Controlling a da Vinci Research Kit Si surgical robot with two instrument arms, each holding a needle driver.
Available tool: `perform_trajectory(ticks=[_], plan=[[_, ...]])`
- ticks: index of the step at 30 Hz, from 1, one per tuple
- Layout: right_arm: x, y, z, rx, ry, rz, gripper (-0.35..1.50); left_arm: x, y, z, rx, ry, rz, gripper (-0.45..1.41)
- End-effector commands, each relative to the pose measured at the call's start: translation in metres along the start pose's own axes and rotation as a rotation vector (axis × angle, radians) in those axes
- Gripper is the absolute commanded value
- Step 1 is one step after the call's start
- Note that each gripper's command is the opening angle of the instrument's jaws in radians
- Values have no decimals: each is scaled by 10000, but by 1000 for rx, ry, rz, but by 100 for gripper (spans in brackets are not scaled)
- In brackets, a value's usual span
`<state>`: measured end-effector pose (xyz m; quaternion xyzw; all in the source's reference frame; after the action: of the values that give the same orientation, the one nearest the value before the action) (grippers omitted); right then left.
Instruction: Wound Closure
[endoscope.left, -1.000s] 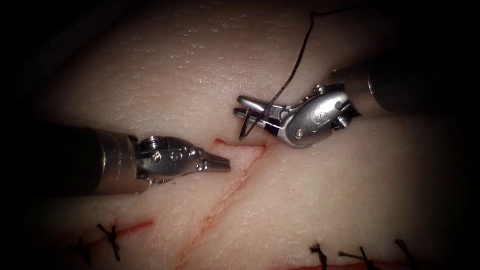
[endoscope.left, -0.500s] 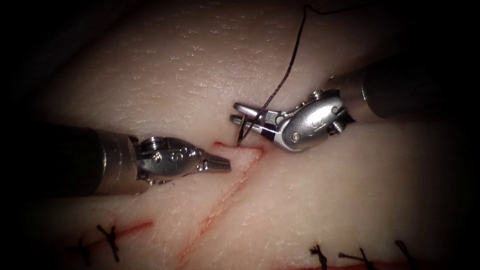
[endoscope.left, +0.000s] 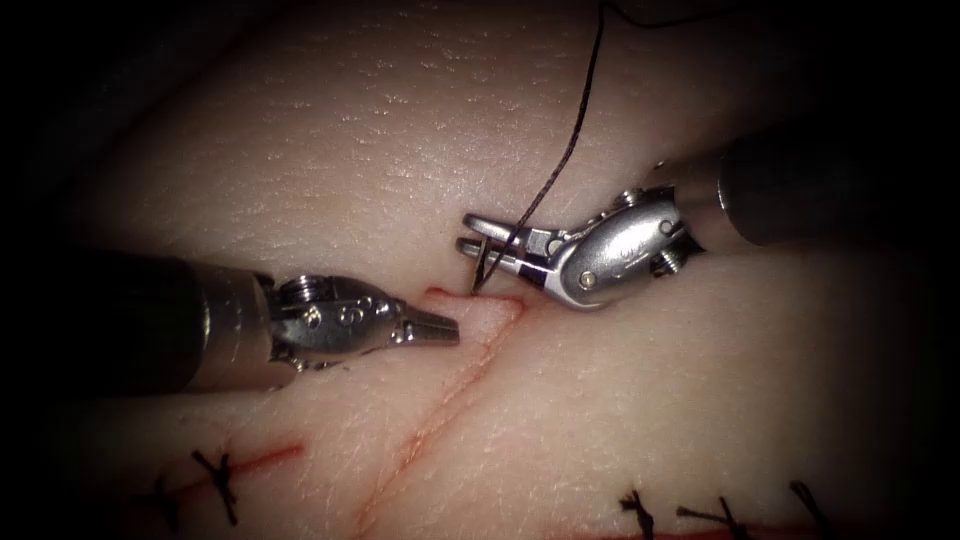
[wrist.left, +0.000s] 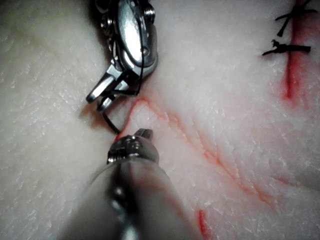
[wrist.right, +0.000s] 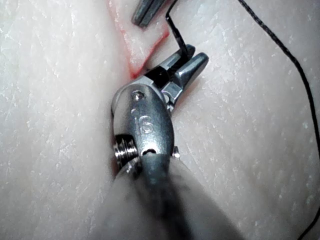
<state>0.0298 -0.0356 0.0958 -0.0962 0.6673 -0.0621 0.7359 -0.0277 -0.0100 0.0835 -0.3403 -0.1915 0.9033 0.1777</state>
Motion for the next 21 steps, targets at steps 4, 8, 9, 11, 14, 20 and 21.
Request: perform_trajectory(ticks=[4, 8, 9, 11, 14, 20, 21], plan=[[-3, -7, 8, 2, -1, 12, -35, -1, 1, 10, 0, 0, 1, -27], [-4, -9, 8, 12, 0, 22, -35, -1, 2, 10, 1, 0, 2, -27], [-5, -11, 8, 17, -4, 21, -35, -1, 2, 10, 0, 0, 2, -27], [-6, -12, 8, 19, -6, 31, -35, -2, 2, 10, 0, 0, 2, -27], [-7, -11, 8, 19, -7, 30, -35, -1, 2, 10, 0, 0, 2, -27], [-7, -8, 8, 16, -14, 50, -35, -1, 2, 11, 1, 0, 1, -27], [-7, -7, 7, 11, -18, 57, -35, 0, 2, 11, 1, 0, 1, -27]])
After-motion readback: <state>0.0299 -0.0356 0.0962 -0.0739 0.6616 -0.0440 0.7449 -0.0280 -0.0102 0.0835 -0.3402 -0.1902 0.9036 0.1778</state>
